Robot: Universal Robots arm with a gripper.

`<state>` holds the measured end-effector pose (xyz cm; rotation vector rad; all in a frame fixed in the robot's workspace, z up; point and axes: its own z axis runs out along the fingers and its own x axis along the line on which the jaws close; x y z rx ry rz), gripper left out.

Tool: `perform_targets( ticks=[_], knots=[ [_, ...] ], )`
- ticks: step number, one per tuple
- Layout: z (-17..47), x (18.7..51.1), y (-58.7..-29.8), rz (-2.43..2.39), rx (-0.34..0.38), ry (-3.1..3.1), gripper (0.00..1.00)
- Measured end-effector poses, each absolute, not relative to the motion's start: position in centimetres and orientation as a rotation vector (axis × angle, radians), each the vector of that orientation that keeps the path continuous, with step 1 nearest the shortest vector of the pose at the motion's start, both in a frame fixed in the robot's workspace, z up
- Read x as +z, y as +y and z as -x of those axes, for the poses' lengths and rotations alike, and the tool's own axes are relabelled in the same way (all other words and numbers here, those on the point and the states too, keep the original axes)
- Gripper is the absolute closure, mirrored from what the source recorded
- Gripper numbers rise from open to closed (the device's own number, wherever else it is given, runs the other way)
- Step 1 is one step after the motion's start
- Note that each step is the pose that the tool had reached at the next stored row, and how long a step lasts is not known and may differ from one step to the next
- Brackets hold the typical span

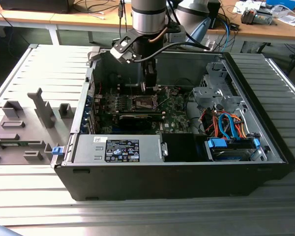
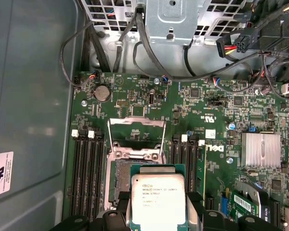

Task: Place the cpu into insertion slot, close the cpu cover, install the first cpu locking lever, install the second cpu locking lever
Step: 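Place the cpu into insertion slot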

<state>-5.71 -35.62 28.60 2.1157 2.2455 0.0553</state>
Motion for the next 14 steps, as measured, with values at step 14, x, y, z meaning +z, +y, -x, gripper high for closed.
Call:
perform_targets(
  ticks=[14],
  knots=[
    [6.19,28.51,-35.62,-2.116,0.055,2.245,0.46]
  ],
)
